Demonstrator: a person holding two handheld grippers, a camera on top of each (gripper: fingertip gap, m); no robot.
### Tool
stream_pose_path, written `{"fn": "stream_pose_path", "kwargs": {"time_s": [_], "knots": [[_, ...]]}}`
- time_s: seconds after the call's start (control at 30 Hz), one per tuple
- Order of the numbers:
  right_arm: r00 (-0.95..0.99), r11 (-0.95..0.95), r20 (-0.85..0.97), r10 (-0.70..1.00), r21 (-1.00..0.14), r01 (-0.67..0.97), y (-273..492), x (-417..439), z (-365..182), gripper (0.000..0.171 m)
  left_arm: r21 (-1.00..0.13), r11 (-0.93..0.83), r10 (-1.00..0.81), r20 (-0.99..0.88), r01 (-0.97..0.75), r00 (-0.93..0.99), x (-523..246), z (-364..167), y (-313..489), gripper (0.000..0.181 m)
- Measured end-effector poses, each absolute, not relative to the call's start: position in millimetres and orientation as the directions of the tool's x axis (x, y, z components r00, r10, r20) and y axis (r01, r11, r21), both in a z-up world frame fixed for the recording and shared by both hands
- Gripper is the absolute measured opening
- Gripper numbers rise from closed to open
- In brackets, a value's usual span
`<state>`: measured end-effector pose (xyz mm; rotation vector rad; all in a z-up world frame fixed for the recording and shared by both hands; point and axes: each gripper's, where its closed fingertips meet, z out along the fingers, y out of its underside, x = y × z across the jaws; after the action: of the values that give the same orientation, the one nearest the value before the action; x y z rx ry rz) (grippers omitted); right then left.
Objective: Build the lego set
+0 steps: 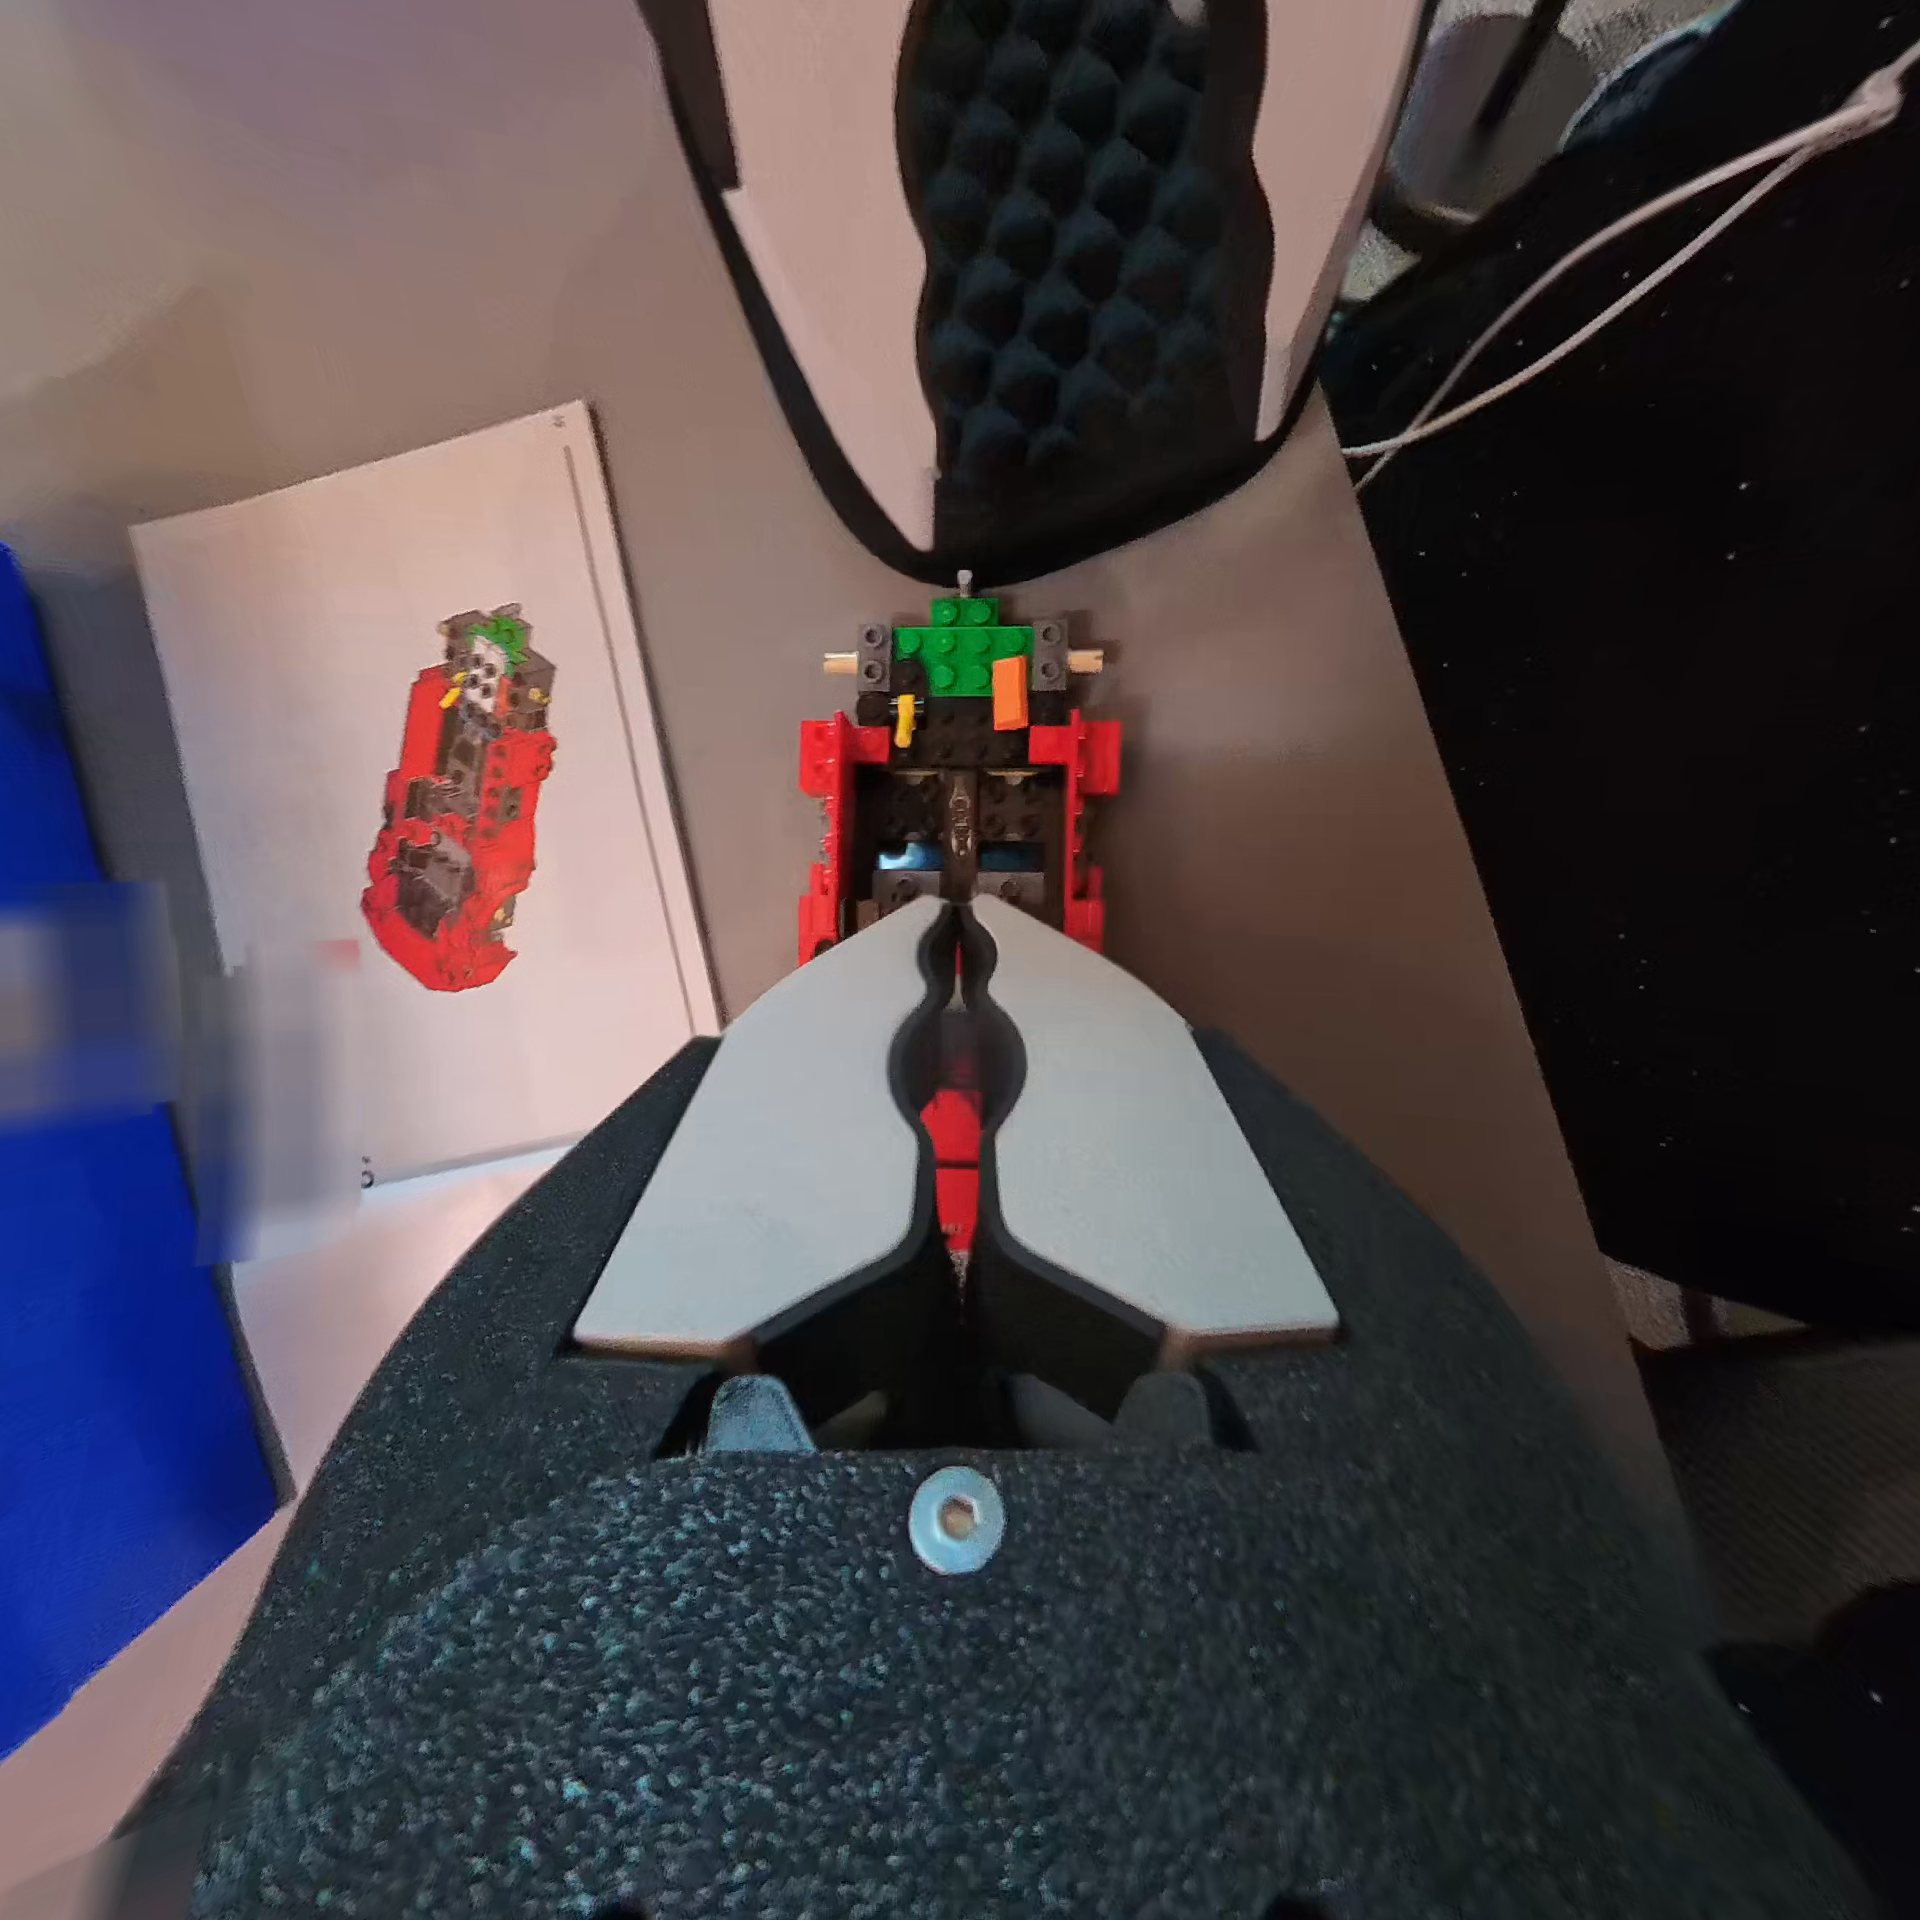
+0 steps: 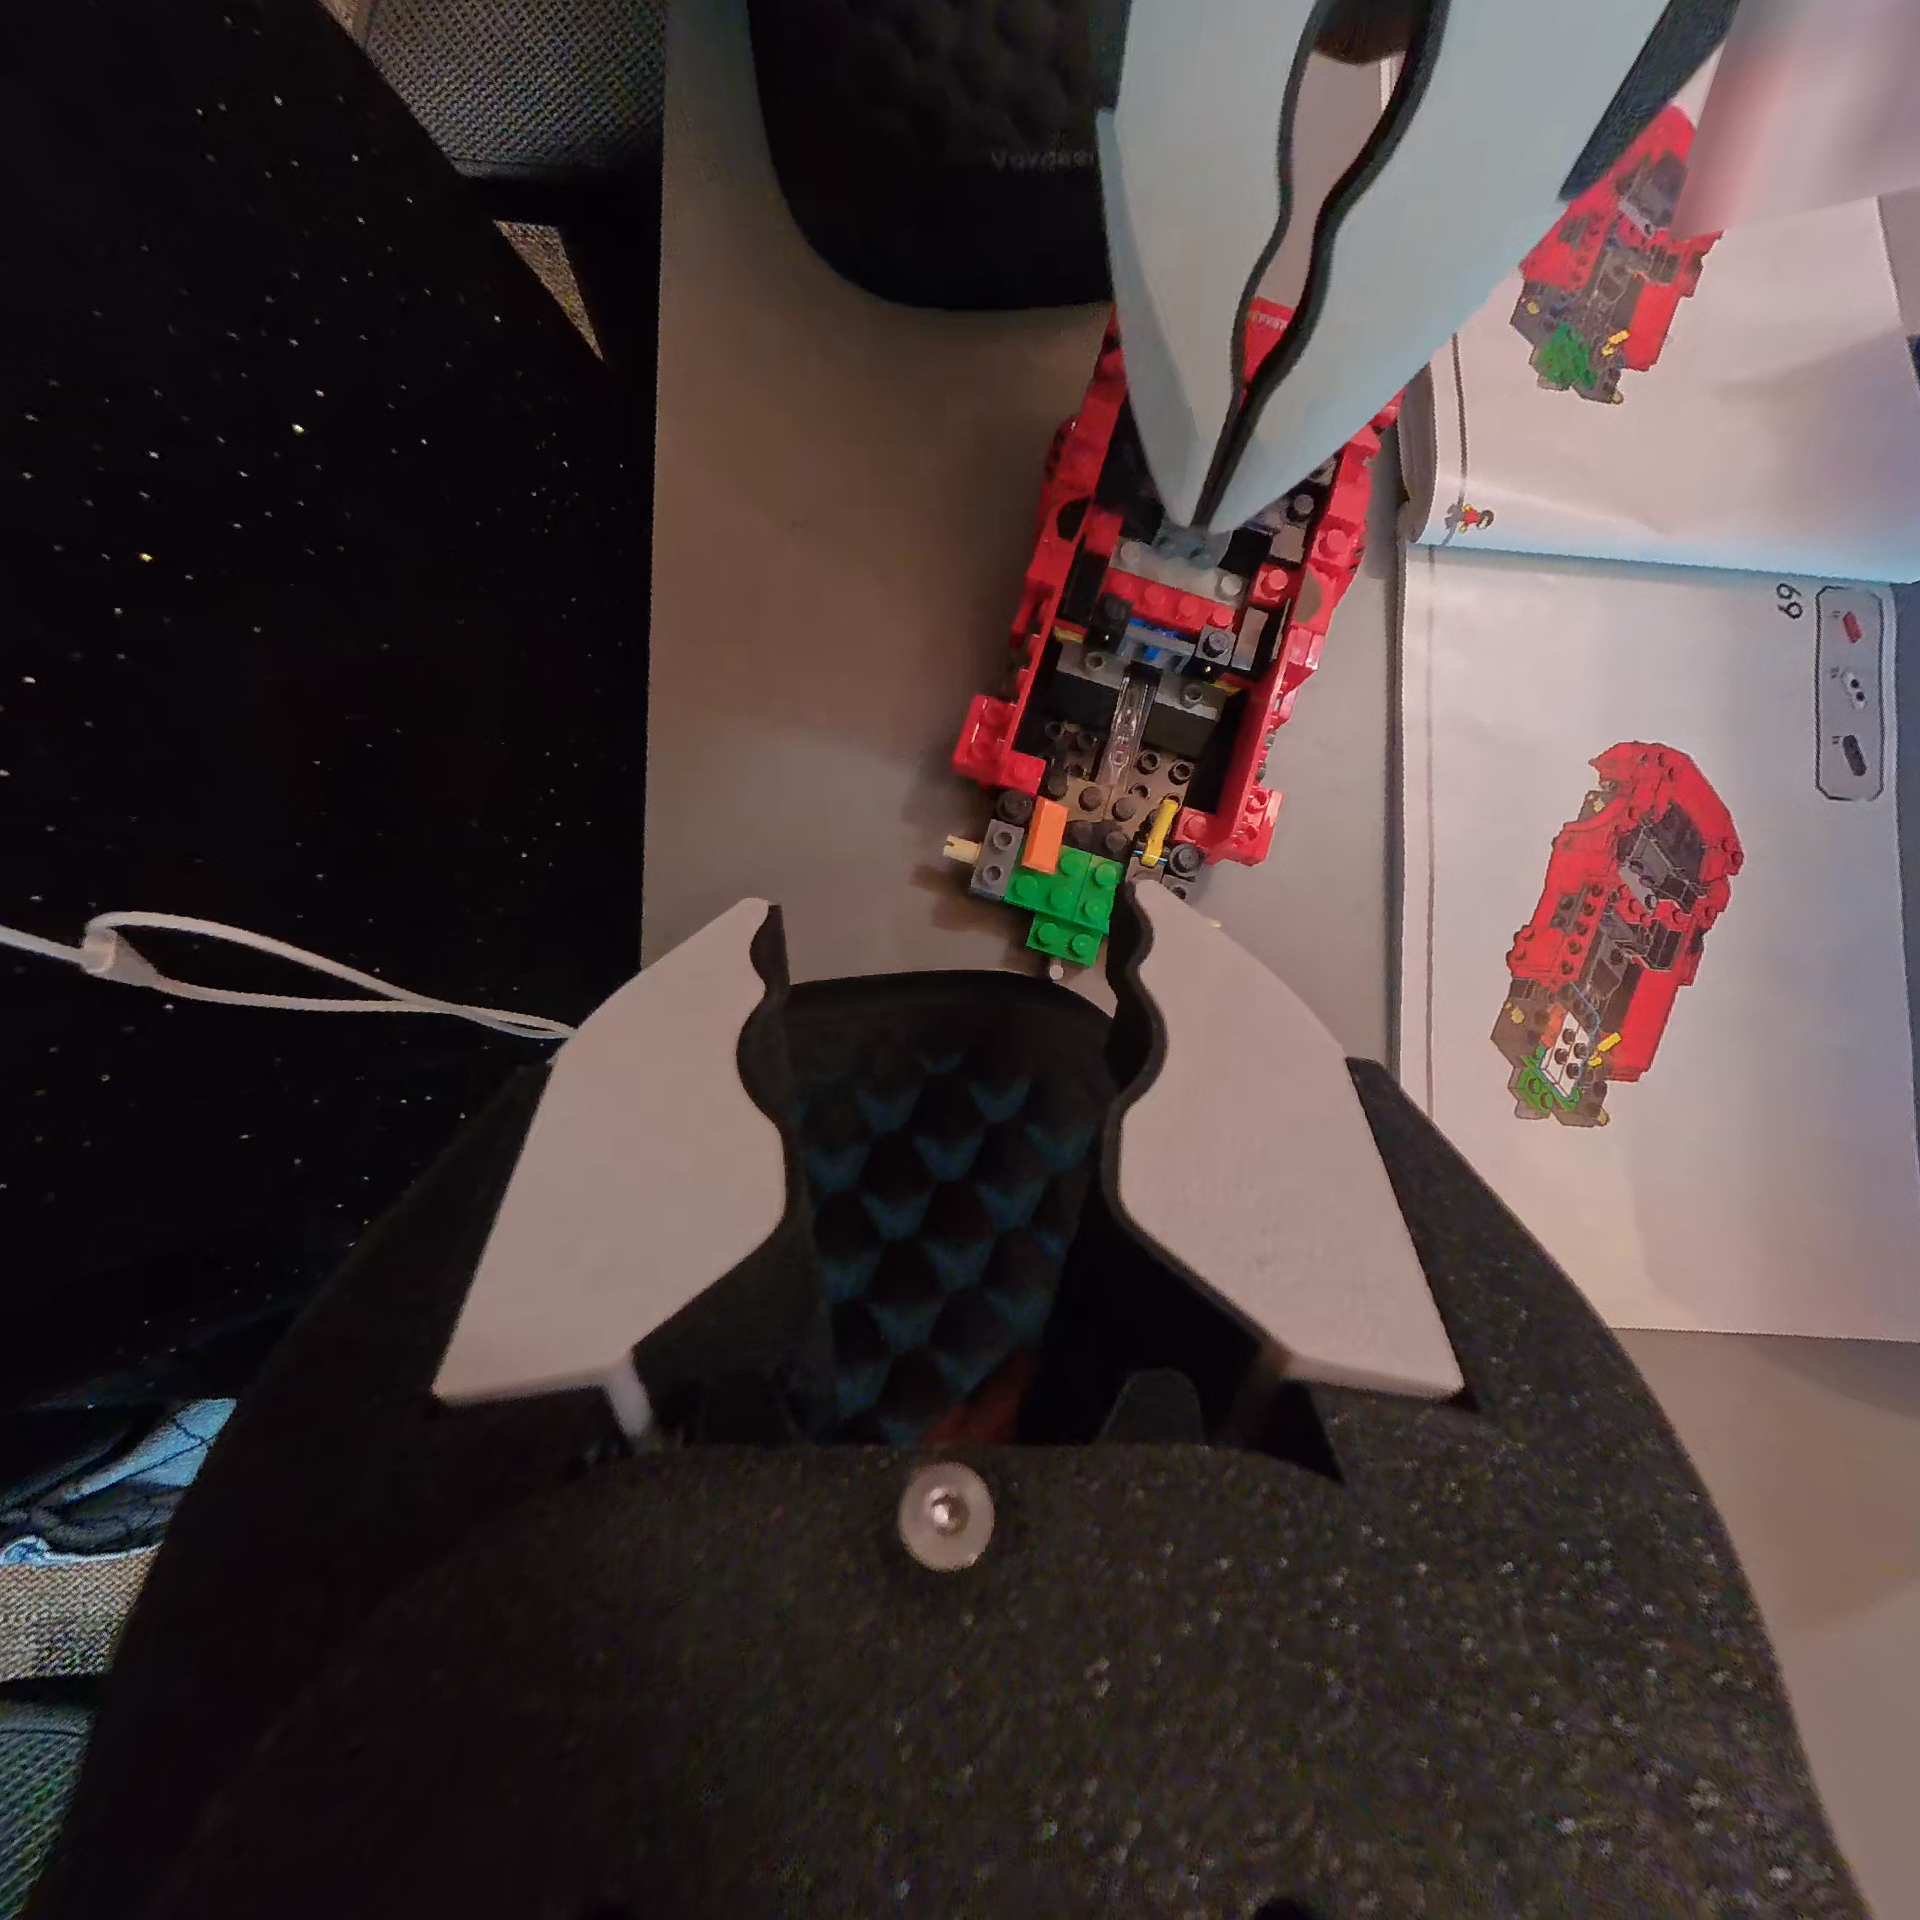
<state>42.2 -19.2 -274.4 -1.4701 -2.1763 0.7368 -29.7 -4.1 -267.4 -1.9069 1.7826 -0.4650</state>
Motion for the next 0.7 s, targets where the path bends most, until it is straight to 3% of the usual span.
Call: {"fn": "stream_pose_path", "kwargs": {"time_s": [0.2, 0.37, 0.7], "knots": [[-0.364, 0.307, 0.043, 0.93, -0.634, 0.71, -21, 40, -273, 0.059, -0.382, -0.057, -0.998, -0.01, -0.923, 0.066, -28, -285, 0, 0.0], [-0.36, 0.303, 0.039, 0.932, -0.63, 0.716, -20, 42, -275, 0.059, -0.327, -0.031, -1.0, 0.004, -0.945, 0.031, -22, -289, 1, 0.0], [-0.357, 0.294, 0.028, 0.934, -0.627, 0.721, -20, 44, -279, 0.058, -0.407, -0.002, -1.0, 0.003, -0.914, 0.0, -9, -286, -3, 0.0]]}}
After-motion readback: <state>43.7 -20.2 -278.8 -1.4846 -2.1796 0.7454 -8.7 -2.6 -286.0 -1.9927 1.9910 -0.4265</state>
